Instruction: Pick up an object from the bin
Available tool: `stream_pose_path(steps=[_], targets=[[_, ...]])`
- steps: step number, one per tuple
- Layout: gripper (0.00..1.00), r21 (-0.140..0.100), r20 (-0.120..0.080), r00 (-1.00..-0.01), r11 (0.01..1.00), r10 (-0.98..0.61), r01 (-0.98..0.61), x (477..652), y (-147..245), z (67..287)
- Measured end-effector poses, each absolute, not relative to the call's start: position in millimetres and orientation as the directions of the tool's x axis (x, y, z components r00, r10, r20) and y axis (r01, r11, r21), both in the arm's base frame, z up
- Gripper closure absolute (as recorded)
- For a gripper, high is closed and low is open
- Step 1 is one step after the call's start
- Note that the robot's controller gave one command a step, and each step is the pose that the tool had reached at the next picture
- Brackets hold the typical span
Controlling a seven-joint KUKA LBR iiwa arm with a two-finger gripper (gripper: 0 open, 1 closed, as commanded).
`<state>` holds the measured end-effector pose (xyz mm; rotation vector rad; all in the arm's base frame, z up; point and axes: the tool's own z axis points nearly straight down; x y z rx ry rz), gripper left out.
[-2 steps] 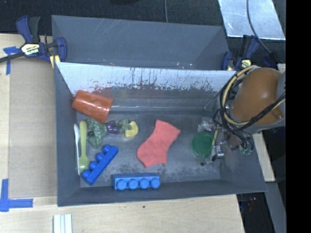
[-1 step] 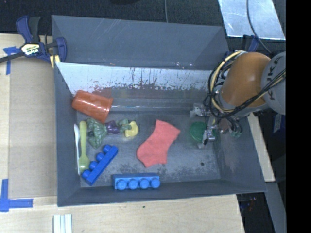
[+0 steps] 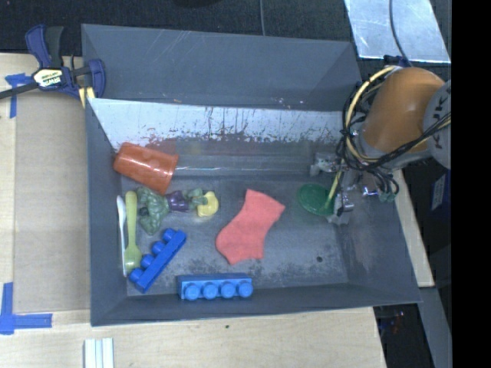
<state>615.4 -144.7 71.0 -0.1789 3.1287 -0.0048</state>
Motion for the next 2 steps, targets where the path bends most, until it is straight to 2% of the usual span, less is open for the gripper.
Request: stream_pose_path(steps=[1,2], targets=[[0.00,-0.003,-0.007,-0.969,0.970,-0.245,-0.245,603.3,-90.0,120.3],[0.00,-0.008,-0.016,-0.953,0.953,-0.304,-0.304,612.1,-74.1,109.7]])
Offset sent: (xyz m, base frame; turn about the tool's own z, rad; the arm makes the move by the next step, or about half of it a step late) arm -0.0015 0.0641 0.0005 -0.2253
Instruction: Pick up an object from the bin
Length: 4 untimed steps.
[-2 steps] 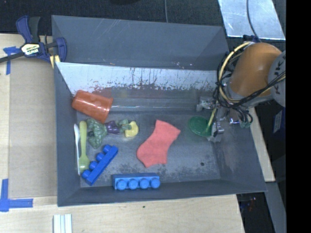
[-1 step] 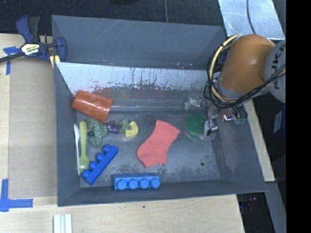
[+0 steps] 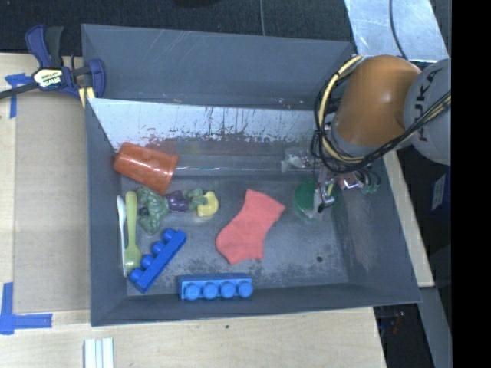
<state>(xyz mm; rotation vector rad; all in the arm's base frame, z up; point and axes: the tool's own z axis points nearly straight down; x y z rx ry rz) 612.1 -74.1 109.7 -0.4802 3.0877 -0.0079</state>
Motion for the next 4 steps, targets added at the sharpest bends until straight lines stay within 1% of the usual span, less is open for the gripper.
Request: stream_pose_path(steps=[1,2,4], targets=[[0.00,-0.008,-0.017,-0.937,0.937,-0.348,-0.348,601.8,-18.5,77.3],[1.00,-0.010,-0.020,-0.950,0.951,-0.311,-0.311,618.7,14.5,72.3],[1.00,-0.010,-0.018,-0.955,0.955,-0.295,-0.295,616.9,14.7,75.2]])
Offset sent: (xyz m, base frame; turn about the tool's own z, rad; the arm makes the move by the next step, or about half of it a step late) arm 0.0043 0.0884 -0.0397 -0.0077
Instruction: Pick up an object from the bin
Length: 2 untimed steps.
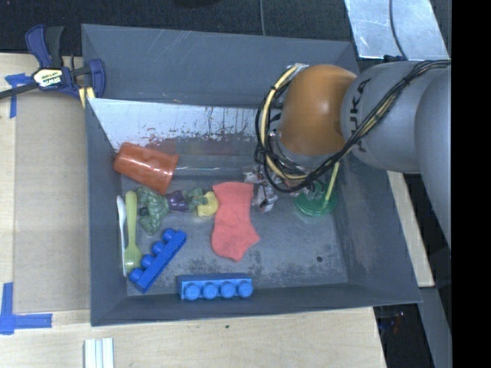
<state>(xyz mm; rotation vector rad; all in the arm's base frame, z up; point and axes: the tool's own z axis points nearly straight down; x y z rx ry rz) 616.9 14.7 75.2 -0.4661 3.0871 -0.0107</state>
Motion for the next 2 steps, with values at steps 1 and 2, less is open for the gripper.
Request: stream_pose_path(steps=[1,2], targets=[[1.00,-0.014,-0.020,-0.907,0.907,-0.421,-0.421,613.1,13.5,95.2],[0.00,-0.011,-0.020,-0.931,0.931,-0.365,-0.365,606.0,-0.5,103.1]])
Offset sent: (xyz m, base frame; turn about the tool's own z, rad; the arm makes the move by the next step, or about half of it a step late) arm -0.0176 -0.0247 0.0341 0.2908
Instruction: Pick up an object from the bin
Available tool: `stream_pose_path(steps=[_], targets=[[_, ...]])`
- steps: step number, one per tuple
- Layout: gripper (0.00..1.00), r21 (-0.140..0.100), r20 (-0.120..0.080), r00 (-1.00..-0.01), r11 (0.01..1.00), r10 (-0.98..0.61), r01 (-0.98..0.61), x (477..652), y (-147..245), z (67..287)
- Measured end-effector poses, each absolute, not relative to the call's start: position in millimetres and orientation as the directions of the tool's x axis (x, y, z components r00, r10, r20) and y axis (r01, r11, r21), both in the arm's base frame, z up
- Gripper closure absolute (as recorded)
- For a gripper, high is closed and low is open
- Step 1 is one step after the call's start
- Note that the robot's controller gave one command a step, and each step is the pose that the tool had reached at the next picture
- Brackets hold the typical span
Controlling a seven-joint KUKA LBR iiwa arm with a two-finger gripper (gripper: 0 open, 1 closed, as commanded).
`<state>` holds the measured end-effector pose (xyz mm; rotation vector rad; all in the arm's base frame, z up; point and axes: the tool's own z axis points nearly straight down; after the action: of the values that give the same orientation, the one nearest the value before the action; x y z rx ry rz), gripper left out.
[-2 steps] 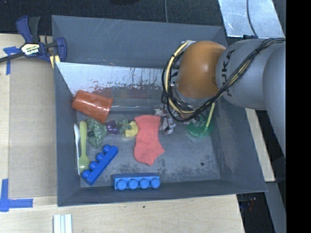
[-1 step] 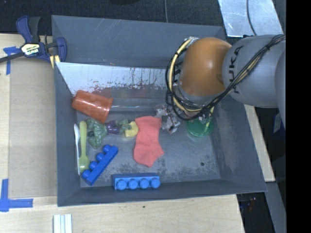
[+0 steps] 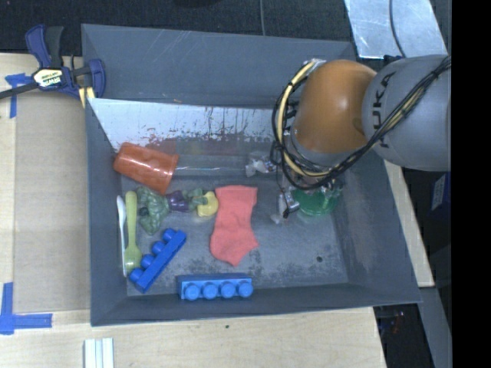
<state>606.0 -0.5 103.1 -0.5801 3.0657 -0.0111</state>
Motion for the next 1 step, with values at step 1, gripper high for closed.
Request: stream_pose_path(steps=[1], targets=[[0.00,-0.004,-0.022,-1.000,1.000,-0.021,-0.021,601.5,-8.2,108.1]])
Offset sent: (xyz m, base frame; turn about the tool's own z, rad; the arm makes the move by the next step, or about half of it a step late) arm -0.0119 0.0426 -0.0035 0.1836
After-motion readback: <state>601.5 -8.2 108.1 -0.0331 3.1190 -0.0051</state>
